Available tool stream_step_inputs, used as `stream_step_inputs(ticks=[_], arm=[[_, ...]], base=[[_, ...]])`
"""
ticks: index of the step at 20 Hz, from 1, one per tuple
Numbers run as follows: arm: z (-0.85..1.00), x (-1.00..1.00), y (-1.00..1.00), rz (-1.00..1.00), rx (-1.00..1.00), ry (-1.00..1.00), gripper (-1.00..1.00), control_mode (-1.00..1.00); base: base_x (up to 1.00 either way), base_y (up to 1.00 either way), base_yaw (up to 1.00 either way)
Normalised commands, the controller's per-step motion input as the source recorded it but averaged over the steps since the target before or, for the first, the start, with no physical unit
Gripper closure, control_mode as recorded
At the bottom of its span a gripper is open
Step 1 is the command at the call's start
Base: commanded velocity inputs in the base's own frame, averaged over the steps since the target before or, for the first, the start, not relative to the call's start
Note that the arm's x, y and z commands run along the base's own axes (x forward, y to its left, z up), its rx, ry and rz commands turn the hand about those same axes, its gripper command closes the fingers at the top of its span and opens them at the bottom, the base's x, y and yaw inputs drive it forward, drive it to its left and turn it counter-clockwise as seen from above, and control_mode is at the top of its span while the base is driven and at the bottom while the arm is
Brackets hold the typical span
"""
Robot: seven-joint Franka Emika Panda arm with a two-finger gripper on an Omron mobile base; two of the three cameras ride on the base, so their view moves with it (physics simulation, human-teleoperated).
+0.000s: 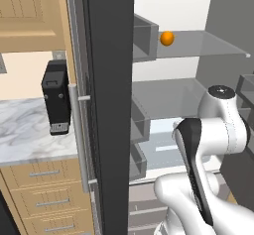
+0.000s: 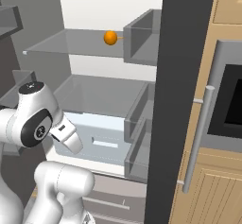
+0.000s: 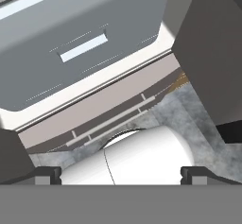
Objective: Pick up the mango and orange from the fridge and place one fruit on each plate on the dining counter.
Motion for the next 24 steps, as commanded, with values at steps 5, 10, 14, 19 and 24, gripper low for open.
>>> stream_step_inputs(ticks=[5,10,14,19,24], arm=[[0.24,0.07,-0.18,0.04,0.00,-0.10,-1.00,-1.00],[0.61,0.08,-0.47,0.18,-0.04,-0.42,-1.00,-1.00],[0.84,0.10,-0.38,0.34,-0.02,-0.48,-1.00,-1.00],[1.00,0.08,0.03,0.20,-0.13,-0.13,-1.00,-1.00],[1.00,0.57,0.31,-0.04,-0.20,0.01,-1.00,-1.00]], base=[[0.06,-0.01,0.00],[0.00,0.00,0.00],[0.00,0.00,0.00],[0.00,0.00,0.00],[0.00,0.00,0.00]])
